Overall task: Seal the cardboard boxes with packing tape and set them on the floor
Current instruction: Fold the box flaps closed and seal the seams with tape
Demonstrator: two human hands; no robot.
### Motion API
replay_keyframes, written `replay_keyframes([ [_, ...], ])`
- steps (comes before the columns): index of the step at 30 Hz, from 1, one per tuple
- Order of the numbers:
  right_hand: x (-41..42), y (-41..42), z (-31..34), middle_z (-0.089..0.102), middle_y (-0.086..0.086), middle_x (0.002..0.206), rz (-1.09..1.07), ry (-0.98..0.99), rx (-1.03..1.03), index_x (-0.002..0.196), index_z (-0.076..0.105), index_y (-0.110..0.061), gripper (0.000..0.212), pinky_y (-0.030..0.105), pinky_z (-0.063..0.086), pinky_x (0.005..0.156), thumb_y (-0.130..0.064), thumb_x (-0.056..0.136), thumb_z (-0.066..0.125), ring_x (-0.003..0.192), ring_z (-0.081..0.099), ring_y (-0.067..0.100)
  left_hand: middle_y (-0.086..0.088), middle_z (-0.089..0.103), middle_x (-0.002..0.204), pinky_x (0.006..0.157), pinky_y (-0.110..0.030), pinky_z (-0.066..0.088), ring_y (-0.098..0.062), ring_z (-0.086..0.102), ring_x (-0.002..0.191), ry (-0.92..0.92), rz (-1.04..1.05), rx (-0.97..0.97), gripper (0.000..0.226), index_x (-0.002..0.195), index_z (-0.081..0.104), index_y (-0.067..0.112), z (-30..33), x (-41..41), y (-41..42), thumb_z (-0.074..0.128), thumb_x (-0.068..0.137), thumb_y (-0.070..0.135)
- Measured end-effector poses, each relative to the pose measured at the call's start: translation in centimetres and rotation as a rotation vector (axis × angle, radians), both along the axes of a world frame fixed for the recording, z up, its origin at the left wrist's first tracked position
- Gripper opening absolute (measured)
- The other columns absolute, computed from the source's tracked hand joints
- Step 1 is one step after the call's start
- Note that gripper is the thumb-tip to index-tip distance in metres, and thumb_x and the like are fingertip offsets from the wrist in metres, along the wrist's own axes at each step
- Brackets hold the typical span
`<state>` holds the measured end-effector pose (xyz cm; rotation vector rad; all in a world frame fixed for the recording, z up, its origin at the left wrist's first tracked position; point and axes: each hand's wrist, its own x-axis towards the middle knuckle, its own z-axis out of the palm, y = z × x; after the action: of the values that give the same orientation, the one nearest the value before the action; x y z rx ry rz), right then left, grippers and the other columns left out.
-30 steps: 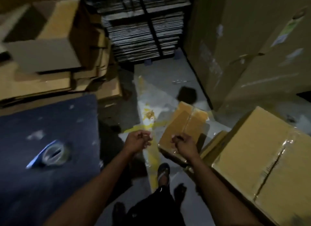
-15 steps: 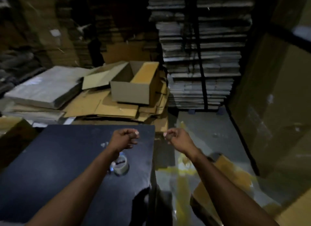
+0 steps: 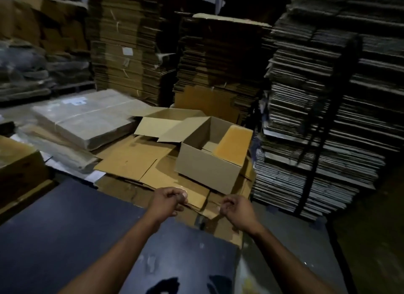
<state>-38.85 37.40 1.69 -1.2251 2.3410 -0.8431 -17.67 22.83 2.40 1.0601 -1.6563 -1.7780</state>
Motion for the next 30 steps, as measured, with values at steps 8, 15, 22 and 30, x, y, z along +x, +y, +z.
replay_keyframes([
  [8, -18.1, -16.7, -6.1, 0.062, 0.001, 0.127, 0.016, 0.456, 0.099, 0.135, 0.057, -0.027, 0.044, 0.044, 0.057, 0.086, -0.033, 0.093, 0.068, 0.109, 0.060, 0.024, -0.005, 0.080, 0.093, 0.071, -0.034, 0.056, -0.019, 0.073, 0.079, -0.170, 0.086, 0.032, 0.009, 0.103, 0.075, 0.016, -4.7, -10.8, -7.7, 0.069, 0.099, 0.020],
  [15, -23.7, -21.6, -10.1, 0.062, 0.003, 0.105, -0.008, 0.748, 0.246, 0.107, 0.066, -0.022, 0.014, 0.039, 0.045, 0.080, -0.027, 0.094, 0.064, 0.102, 0.056, 0.027, 0.000, 0.080, 0.095, 0.083, -0.042, 0.061, -0.024, 0.077, 0.089, -0.201, 0.044, -0.003, 0.009, 0.099, 0.077, 0.019, -5.0, -20.0, -12.4, 0.069, 0.099, 0.023],
  [22, -24.9, -22.8, -10.1, 0.068, 0.000, 0.103, -0.073, 0.703, 0.155, 0.109, 0.072, -0.026, 0.020, 0.036, 0.049, 0.078, -0.021, 0.090, 0.068, 0.095, 0.063, 0.024, 0.003, 0.080, 0.096, 0.082, -0.039, 0.061, -0.020, 0.077, 0.090, -0.194, -0.011, 0.028, 0.011, 0.105, 0.076, 0.020, -6.3, -19.7, -12.5, 0.069, 0.099, 0.026],
  [30, -10.2, -23.8, -5.1, 0.072, -0.002, 0.098, -0.017, 0.509, -0.110, 0.098, 0.077, -0.024, 0.015, 0.031, 0.048, 0.066, -0.024, 0.090, 0.065, 0.091, 0.066, 0.024, -0.003, 0.078, 0.105, 0.082, -0.038, 0.060, -0.024, 0.075, 0.095, -0.066, 0.096, 0.077, 0.016, 0.111, 0.074, 0.020, -7.6, -8.4, -14.3, 0.071, 0.098, 0.028],
])
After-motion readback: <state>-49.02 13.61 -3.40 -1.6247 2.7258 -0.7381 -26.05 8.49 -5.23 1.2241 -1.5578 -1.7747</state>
